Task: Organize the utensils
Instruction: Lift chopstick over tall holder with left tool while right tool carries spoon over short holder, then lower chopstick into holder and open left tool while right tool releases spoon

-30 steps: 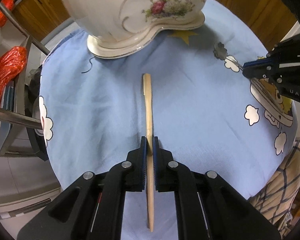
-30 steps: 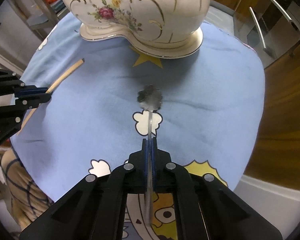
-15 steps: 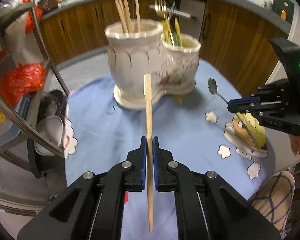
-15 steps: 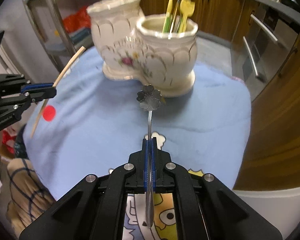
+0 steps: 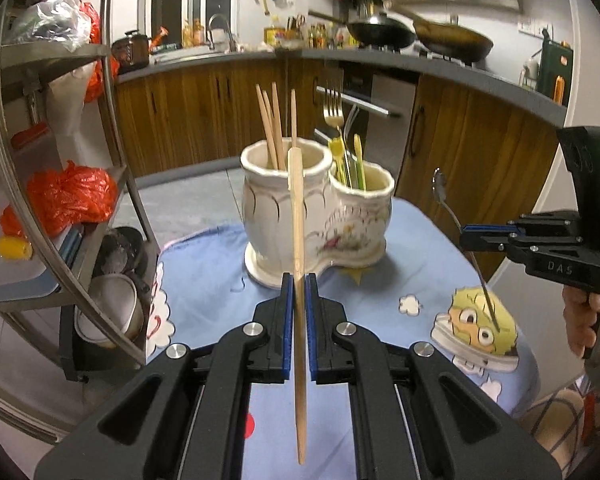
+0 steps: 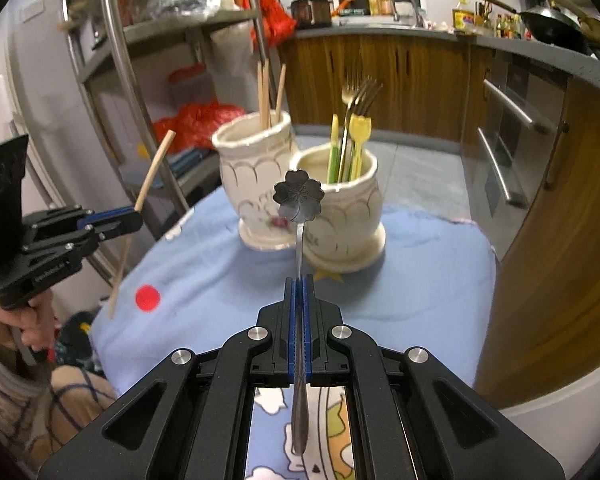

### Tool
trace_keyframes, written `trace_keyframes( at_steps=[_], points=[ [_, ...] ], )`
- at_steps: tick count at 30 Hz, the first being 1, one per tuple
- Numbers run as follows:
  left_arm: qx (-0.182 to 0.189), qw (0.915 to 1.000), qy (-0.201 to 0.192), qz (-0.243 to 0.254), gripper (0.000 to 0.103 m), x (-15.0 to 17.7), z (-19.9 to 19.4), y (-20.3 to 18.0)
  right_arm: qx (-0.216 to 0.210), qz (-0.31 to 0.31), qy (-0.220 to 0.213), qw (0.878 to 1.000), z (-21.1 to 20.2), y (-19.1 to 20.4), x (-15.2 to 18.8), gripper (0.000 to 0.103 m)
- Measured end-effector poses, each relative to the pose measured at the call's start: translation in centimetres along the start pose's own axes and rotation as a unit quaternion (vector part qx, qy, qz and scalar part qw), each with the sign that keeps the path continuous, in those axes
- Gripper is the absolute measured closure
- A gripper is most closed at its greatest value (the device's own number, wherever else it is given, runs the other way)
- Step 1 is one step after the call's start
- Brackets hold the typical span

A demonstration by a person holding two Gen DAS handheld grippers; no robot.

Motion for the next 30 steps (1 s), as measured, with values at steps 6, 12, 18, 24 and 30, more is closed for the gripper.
trace_keyframes(
  at_steps=[6, 12, 18, 24, 30],
  points=[
    [0.016, 0.9975, -0.062, -0.029, 0.097, -2.5, -0.2, 0.8, -0.025, 0.033, -0.056, 0.998, -0.3, 0.1, -2.1, 0.099],
    [0.038, 0.9900, -0.115, -0.073, 0.097, -4.9, 0.4, 3.0, -0.050, 0.056, -0.100, 0.992, 0.0, -0.2, -4.3, 0.099],
    [0.061, 0.9821, -0.163, -0.073, 0.097, -7.6, 1.0, 3.2, -0.061, 0.069, -0.141, 0.986, 0.5, -0.7, -7.1, 0.099],
    [0.061, 0.9741, -0.209, -0.061, 0.097, -11.2, 1.3, 2.5, -0.061, 0.074, -0.191, 0.977, 0.1, -1.1, -10.1, 0.099],
    [0.066, 0.9620, -0.256, -0.067, 0.097, -13.4, 1.7, 2.5, -0.041, 0.075, -0.212, 0.973, 1.2, -1.9, -11.7, 0.099]
  ],
)
Point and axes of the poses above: each gripper's, at about its wrist camera, not at the fingertips, and z roughly the way its jaws point, y to its left, x to its underside, the point moved 10 cm from there along z, roughly the way its jaws point, and after that the axes turned 6 degrees about x, right-handed, at the moved point
